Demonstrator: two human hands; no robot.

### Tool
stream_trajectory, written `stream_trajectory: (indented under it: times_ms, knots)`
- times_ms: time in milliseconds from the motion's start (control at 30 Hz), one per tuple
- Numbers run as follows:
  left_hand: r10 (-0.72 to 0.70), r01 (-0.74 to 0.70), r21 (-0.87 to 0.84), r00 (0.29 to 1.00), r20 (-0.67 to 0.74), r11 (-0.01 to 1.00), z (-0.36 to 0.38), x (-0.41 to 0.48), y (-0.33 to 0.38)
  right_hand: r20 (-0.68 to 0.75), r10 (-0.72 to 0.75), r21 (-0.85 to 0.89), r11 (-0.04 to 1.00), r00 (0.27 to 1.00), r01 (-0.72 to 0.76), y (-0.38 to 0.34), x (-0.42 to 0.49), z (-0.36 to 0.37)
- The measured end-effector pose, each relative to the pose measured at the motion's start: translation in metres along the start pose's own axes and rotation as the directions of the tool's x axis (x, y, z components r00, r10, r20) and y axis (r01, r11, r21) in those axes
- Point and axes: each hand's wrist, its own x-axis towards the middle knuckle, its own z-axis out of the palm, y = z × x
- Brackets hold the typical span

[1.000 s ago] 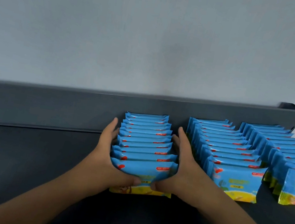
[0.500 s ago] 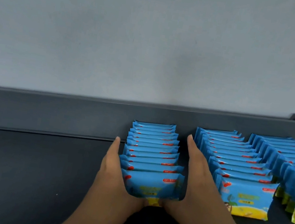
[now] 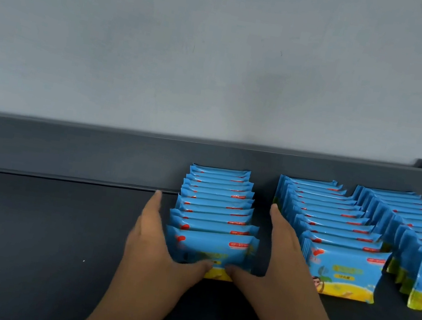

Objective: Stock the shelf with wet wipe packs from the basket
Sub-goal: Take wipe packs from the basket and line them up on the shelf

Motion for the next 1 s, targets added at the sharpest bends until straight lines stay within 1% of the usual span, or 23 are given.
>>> stream_trajectory:
  times_ms: [33,67,100,133,167,200,233,267,300,333,367,433,467,533,567,600,667,733,767,833,900,933,1000]
  knots:
    - [0.039,-0.034,0.056,0.995,-0.090,0.998,-0.002,-0.005,0.006,-0.012,-0.006,-0.013,1.000,1.000,0.006,-0.001,-0.005,-0.003]
    - [0.112,-0.092,0.119,0.978,-0.177,0.989,-0.006,-0.012,0.015,-0.045,-0.018,-0.005,1.000,0.999,0.018,-0.002,-0.012,-0.008]
    - [0.210,-0.171,0.166,0.943,-0.257,0.971,-0.007,-0.017,0.020,-0.107,-0.028,0.023,0.999,0.994,0.031,-0.003,-0.019,-0.013]
    - [0.324,-0.274,0.193,0.893,-0.311,0.942,-0.008,-0.024,0.028,-0.199,-0.041,0.059,0.997,0.979,0.053,-0.002,-0.027,-0.020]
    - [0.417,-0.374,0.185,0.838,-0.351,0.909,-0.006,-0.032,0.036,-0.305,-0.052,0.100,0.991,0.951,0.086,0.001,-0.034,-0.028]
    - [0.474,-0.459,0.134,0.801,-0.365,0.879,-0.001,-0.039,0.045,-0.408,-0.056,0.155,0.979,0.911,0.129,0.005,-0.041,-0.036]
    - [0.498,-0.525,0.036,0.781,-0.376,0.850,0.007,-0.047,0.053,-0.499,-0.045,0.228,0.957,0.865,0.181,0.012,-0.046,-0.046]
    - [0.497,-0.567,-0.094,0.780,-0.379,0.818,0.018,-0.052,0.060,-0.565,-0.016,0.298,0.928,0.825,0.222,0.019,-0.049,-0.058]
    - [0.471,-0.569,-0.224,0.801,-0.370,0.791,0.030,-0.057,0.067,-0.600,0.034,0.365,0.901,0.799,0.236,0.028,-0.049,-0.069]
    - [0.425,-0.529,-0.354,0.842,-0.332,0.772,0.043,-0.061,0.075,-0.609,0.102,0.435,0.872,0.787,0.223,0.039,-0.046,-0.080]
    - [0.356,-0.443,-0.467,0.896,-0.267,0.765,0.056,-0.064,0.085,-0.596,0.178,0.503,0.843,0.783,0.191,0.048,-0.043,-0.091]
    - [0.172,-0.200,-0.617,0.980,-0.104,0.761,0.083,-0.066,0.110,-0.512,0.270,0.587,0.803,0.815,0.103,0.066,-0.032,-0.110]
    - [0.091,-0.085,-0.648,0.996,-0.024,0.757,0.096,-0.064,0.123,-0.459,0.294,0.615,0.786,0.839,0.061,0.074,-0.026,-0.117]
    - [-0.013,0.101,-0.687,0.991,0.132,0.720,0.125,-0.052,0.136,-0.355,0.318,0.646,0.763,0.879,-0.016,0.088,-0.012,-0.125]
    - [-0.057,0.177,-0.677,0.979,0.196,0.714,0.138,-0.043,0.139,-0.306,0.319,0.648,0.760,0.897,-0.050,0.094,-0.005,-0.127]
    - [-0.105,0.237,-0.636,0.966,0.238,0.735,0.150,-0.036,0.139,-0.274,0.319,0.641,0.764,0.907,-0.075,0.099,0.001,-0.128]
    - [-0.196,0.302,-0.572,0.951,0.240,0.763,0.172,-0.023,0.133,-0.233,0.336,0.622,0.773,0.913,-0.126,0.112,0.016,-0.129]
    - [-0.283,0.329,-0.578,0.944,0.171,0.747,0.187,-0.013,0.125,-0.173,0.374,0.624,0.757,0.911,-0.193,0.116,0.031,-0.128]
    - [-0.328,0.349,-0.571,0.934,0.144,0.743,0.192,-0.009,0.123,-0.132,0.404,0.648,0.726,0.905,-0.229,0.118,0.037,-0.128]
    - [-0.403,0.392,-0.573,0.908,0.115,0.720,0.197,-0.001,0.119,-0.021,0.451,0.750,0.597,0.892,-0.285,0.126,0.048,-0.122]
    - [-0.449,0.433,-0.574,0.885,0.124,0.695,0.198,0.004,0.116,0.076,0.477,0.821,0.468,0.875,-0.327,0.127,0.056,-0.118]
    - [-0.458,0.451,-0.570,0.877,0.142,0.686,0.199,0.005,0.115,0.129,0.504,0.830,0.416,0.854,-0.371,0.122,0.057,-0.118]
    - [-0.474,0.478,-0.596,0.862,0.179,0.645,0.201,0.003,0.114,0.203,0.522,0.827,0.361,0.828,-0.430,0.115,0.058,-0.119]
